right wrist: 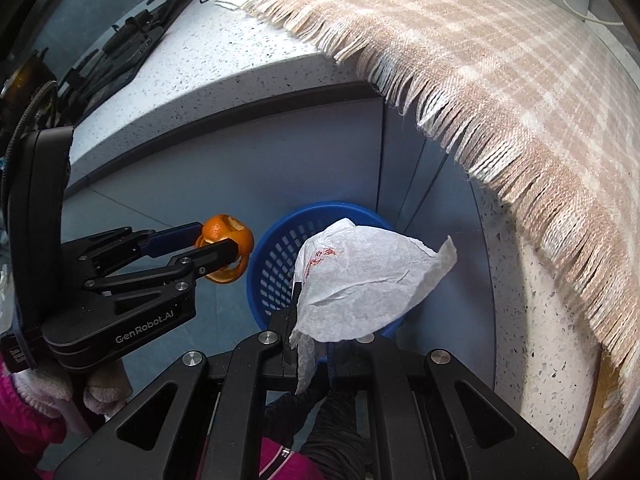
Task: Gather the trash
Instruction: 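Open the left tool dropping the orange while the right tool drops the tissue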
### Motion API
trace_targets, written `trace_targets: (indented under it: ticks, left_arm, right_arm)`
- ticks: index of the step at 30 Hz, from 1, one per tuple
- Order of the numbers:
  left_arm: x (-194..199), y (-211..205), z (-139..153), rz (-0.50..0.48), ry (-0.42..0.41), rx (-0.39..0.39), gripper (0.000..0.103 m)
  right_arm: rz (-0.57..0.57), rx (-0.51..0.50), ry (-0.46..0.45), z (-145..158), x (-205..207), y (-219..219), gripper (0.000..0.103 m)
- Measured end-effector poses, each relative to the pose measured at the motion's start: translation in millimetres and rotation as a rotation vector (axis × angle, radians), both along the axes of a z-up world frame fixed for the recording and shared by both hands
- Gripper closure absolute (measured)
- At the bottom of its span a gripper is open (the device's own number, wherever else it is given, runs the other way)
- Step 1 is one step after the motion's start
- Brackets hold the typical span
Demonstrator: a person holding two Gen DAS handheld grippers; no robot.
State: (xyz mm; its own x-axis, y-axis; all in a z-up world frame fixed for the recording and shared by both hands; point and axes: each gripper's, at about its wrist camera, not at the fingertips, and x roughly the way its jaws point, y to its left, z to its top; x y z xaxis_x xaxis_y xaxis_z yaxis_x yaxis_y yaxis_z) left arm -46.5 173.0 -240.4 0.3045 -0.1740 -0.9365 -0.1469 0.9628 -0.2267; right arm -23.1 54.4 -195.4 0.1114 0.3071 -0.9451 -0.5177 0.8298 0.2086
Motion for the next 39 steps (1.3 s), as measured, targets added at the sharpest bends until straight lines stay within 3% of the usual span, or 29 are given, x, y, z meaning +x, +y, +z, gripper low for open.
trace_targets:
  ticks: [5, 11, 15, 33, 39]
  left_arm:
    - [-1, 2, -1, -0.002, 0.002, 0.013, 0.065]
    - [-2, 1, 0, 0.002, 0.005, 0.019, 0.063]
    - [-4, 2, 2, 0.001, 0.005, 0.021, 0.063]
    - [-5, 5, 6, 0.020, -0.007, 0.033, 0.062]
    - [-6, 6, 8, 0.033, -0.005, 0.039, 0.062]
  right_arm:
    - [0.006, -0.002, 0.010, -2, 2, -1, 0.095]
    - [0.013, -0.012, 0.018, -6, 2, 1, 0.084]
    - [0.014, -0.011, 0.018, -7, 0, -1, 0.082]
    - [0.022, 0.021, 0.004, 7, 4, -17, 0.063]
    - [0.027, 0.025, -0.001, 10, 6, -19, 0.063]
